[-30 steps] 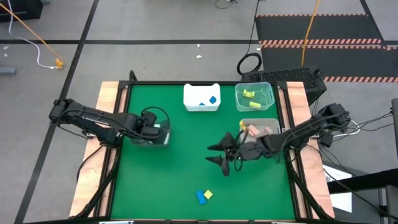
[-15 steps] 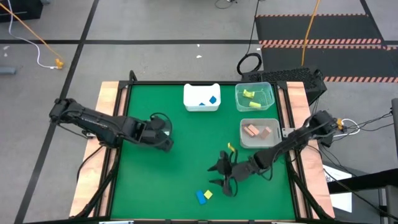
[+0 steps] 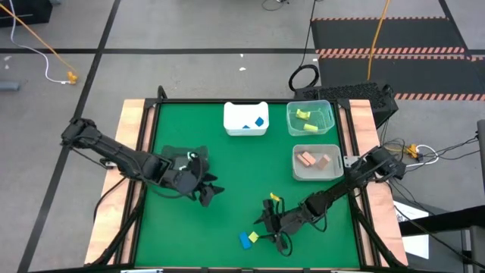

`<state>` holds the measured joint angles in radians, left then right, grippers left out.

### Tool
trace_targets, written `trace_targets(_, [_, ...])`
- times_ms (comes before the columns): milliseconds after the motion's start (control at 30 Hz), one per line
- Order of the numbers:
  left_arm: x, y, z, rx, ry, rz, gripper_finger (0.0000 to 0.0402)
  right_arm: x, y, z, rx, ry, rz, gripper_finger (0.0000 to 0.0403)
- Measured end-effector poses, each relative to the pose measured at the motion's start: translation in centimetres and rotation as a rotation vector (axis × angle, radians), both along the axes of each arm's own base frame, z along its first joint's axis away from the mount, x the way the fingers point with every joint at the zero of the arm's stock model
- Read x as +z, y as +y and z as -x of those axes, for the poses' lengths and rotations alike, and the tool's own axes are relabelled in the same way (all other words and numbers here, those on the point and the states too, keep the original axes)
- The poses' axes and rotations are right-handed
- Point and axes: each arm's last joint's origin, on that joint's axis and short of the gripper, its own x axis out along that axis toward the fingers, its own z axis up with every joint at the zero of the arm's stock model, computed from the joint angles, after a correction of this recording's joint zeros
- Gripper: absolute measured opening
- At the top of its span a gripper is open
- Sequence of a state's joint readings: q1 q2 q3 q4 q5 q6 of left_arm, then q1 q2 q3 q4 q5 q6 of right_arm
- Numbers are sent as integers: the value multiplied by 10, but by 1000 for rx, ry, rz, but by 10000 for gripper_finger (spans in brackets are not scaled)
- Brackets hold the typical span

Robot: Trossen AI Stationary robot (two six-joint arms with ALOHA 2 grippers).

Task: Sort & place blocks by color
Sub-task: Put the green block into the transparent bin

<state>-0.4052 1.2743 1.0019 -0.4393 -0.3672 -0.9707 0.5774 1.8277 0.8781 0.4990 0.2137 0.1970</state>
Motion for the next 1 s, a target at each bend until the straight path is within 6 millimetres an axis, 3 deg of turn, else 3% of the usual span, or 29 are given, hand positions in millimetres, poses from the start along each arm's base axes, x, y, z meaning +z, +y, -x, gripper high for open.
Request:
trace_targets(333, [0,-13,5,-33,-3,25,285,-15,16,-19,130,28,68,222])
trace_targets(667, [0,-15,7,-45,3,20,285,-38,13,-30,51,134,-25,220])
trace_targets(800, [0,-15,7,-56,4,5,285,-41,8,-30,1,192,-52,192])
trace_targets(1000, [0,-15,7,-61,4,0,285,-42,7,-29,-4,206,-45,116])
